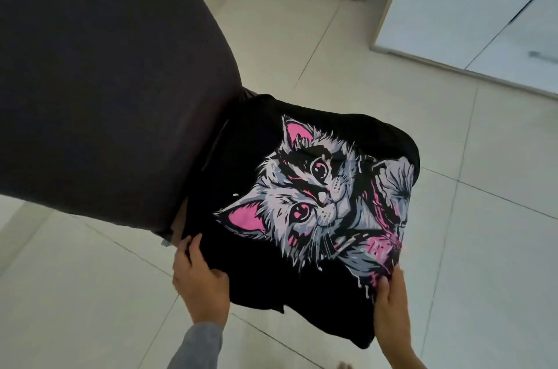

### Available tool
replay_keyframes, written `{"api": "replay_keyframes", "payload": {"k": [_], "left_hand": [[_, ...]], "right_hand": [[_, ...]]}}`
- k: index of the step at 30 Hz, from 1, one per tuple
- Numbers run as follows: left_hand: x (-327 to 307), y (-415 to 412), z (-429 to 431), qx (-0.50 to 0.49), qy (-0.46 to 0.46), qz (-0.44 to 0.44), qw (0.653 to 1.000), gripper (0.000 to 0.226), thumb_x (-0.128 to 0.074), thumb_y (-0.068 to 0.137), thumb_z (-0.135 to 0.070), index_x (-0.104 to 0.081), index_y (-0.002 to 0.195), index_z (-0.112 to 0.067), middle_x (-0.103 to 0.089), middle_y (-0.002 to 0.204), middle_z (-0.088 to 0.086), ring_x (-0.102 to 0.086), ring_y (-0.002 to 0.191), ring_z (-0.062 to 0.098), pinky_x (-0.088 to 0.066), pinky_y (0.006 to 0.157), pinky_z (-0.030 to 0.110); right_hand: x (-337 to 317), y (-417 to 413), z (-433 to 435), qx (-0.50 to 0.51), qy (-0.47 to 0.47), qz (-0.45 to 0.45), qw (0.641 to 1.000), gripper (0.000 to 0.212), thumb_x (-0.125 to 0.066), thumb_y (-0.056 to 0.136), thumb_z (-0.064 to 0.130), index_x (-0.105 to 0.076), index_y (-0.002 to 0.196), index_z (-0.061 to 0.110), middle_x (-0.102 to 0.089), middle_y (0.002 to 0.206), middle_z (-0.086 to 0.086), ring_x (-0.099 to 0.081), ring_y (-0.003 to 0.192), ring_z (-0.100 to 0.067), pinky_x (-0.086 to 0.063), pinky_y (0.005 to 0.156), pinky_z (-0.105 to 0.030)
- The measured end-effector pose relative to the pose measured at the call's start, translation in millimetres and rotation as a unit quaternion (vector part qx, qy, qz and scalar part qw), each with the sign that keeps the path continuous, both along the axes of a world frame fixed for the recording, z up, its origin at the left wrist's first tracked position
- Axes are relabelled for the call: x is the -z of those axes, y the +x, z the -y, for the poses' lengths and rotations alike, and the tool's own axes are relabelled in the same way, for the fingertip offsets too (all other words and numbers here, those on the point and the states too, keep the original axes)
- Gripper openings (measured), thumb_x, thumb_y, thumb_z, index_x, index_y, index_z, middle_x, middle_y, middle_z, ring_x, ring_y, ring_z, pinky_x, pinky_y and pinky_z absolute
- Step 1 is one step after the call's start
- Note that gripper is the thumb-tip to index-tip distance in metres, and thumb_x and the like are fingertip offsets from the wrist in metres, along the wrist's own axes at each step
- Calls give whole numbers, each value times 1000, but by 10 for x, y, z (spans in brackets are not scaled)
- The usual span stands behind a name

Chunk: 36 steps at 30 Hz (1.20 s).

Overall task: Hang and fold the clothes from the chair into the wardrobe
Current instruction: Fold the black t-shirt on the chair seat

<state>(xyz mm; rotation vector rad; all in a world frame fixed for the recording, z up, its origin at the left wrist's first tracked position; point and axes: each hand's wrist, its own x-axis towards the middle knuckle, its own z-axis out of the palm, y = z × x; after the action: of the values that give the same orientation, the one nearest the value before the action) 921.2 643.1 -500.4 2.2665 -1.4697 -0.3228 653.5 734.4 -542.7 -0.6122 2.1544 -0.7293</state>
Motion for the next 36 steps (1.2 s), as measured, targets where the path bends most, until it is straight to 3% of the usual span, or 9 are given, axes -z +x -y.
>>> {"api": "replay_keyframes", "payload": {"k": [3, 5, 8, 13, 16, 20, 23, 30, 36], "left_hand": [[39, 114, -34, -213, 6, -127, 969, 67, -67, 64, 15, -42, 125, 3, -41, 125, 28, -44, 106, 44, -41, 87, 55], [93, 202, -1, -337, 41, -315, 886, 59, -69, 74, 5, -40, 126, 1, -47, 122, 23, -47, 103, 35, -42, 90, 45], [129, 255, -83, -268, 191, -546, 771, 24, -53, 90, -6, -55, 114, -7, -60, 93, 6, -56, 96, 24, -45, 79, 34], [125, 277, -210, -214, 211, -580, 757, 28, -44, 92, 3, -55, 115, -7, -64, 88, 7, -60, 83, 20, -45, 82, 35], [88, 328, -249, -225, 175, -595, 751, 31, -43, 92, 4, -54, 118, -8, -64, 96, 8, -60, 86, 20, -42, 90, 38], [-49, 357, -310, -224, 129, -632, 730, 24, -39, 101, -16, -50, 122, -15, -62, 108, 5, -60, 91, 16, -42, 91, 37], [-221, 408, -315, -192, 104, -645, 732, 27, -35, 101, -31, -55, 117, -22, -65, 107, -1, -61, 96, 14, -46, 86, 32], [-758, 301, 107, -170, 39, -635, 753, 31, -39, 100, -32, -61, 117, -17, -67, 111, 1, -63, 101, 14, -48, 82, 26], [-1163, -5, 808, -171, -23, -576, 799, 44, -46, 96, -41, -56, 123, -7, -65, 110, 6, -64, 98, 21, -52, 86, 36]], "right_hand": [[19, 150, -154, 99, 90, 131, 982, 69, -19, 89, 71, -36, 142, 31, -41, 147, -5, -43, 130, -30, -26, 113, -46], [-20, 209, -171, 174, 79, 242, 951, 81, -18, 80, 82, -50, 128, 26, -52, 136, -4, -51, 118, -27, -33, 108, -47], [-29, 312, -290, 307, 132, 362, 870, 90, -13, 74, 84, -35, 140, 28, -46, 139, -10, -47, 119, -34, -40, 94, -55], [23, 454, -473, 431, 89, 486, 755, 71, -24, 91, 67, -44, 129, 11, -56, 115, -22, -56, 105, -36, -47, 82, -52], [-9, 458, -526, 487, 16, 440, 755, 39, -43, 99, 30, -50, 127, 3, -61, 107, -14, -57, 84, -19, -46, 78, -37], [-136, 411, -628, 518, -23, 330, 789, 13, -45, 97, 13, -56, 90, 9, -56, 115, -17, -56, 70, -5, -45, 72, -21], [-263, 337, -586, 539, -44, 205, 816, 22, -48, 93, 16, -49, 72, 9, -53, 91, -15, -51, 61, -13, -43, 55, -26], [-696, 82, -225, 554, -151, 63, 817, 28, -49, 88, 15, -49, 86, -13, -48, 67, -7, -50, 62, -16, -49, 45, -19], [-1095, -247, 191, 540, -234, -21, 808, 34, -52, 88, 11, -31, 64, 19, -43, 68, 3, -46, 62, -9, -51, 49, -14]]}}
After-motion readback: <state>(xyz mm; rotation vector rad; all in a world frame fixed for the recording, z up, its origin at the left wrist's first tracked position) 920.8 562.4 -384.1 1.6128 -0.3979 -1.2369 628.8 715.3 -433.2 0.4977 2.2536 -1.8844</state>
